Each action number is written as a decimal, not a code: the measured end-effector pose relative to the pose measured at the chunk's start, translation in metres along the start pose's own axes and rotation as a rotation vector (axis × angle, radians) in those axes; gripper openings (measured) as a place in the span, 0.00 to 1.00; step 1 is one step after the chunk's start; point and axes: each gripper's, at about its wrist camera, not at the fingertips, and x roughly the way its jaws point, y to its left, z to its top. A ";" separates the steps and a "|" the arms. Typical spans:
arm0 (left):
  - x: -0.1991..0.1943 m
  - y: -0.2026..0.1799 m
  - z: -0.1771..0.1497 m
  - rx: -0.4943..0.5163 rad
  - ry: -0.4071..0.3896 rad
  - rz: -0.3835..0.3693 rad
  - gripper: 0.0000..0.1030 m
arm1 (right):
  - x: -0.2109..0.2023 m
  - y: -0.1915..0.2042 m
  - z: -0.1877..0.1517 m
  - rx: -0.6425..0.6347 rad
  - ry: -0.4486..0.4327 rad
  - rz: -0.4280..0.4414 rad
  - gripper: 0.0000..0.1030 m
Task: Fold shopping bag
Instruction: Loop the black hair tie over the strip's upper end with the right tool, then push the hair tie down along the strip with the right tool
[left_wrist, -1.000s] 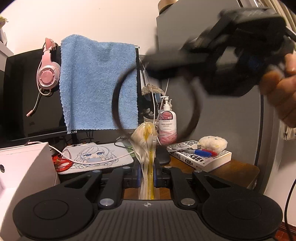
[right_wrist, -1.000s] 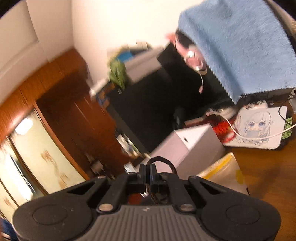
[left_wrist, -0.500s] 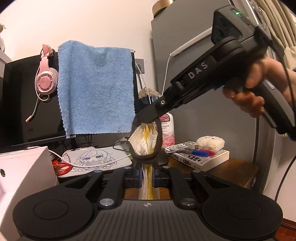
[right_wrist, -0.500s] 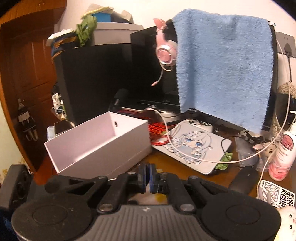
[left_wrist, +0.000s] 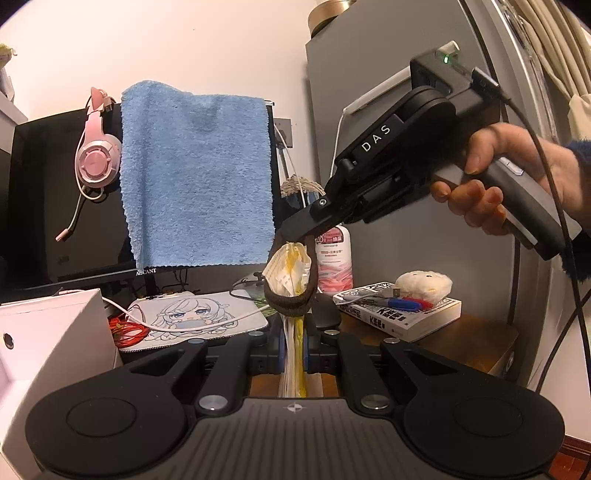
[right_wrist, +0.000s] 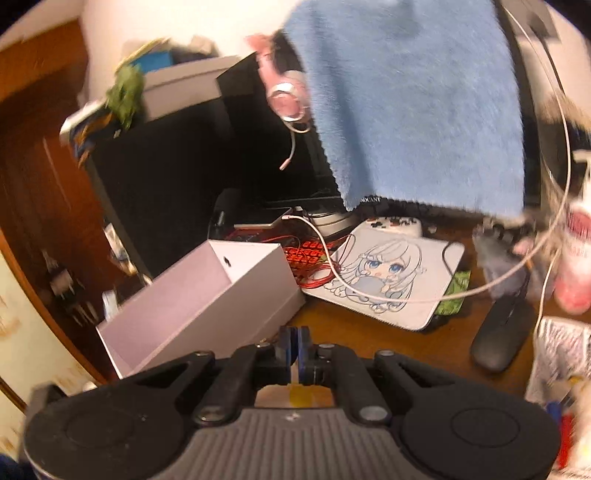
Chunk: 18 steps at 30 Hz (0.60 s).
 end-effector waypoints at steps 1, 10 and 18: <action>0.000 0.001 0.000 -0.002 0.000 0.002 0.08 | 0.001 -0.006 -0.001 0.034 -0.003 0.019 0.02; -0.001 0.003 -0.001 -0.005 0.004 0.008 0.08 | 0.024 -0.049 -0.010 0.257 0.032 0.091 0.02; -0.001 0.025 0.001 -0.103 0.012 -0.047 0.08 | 0.034 -0.099 -0.050 0.475 -0.068 0.160 0.09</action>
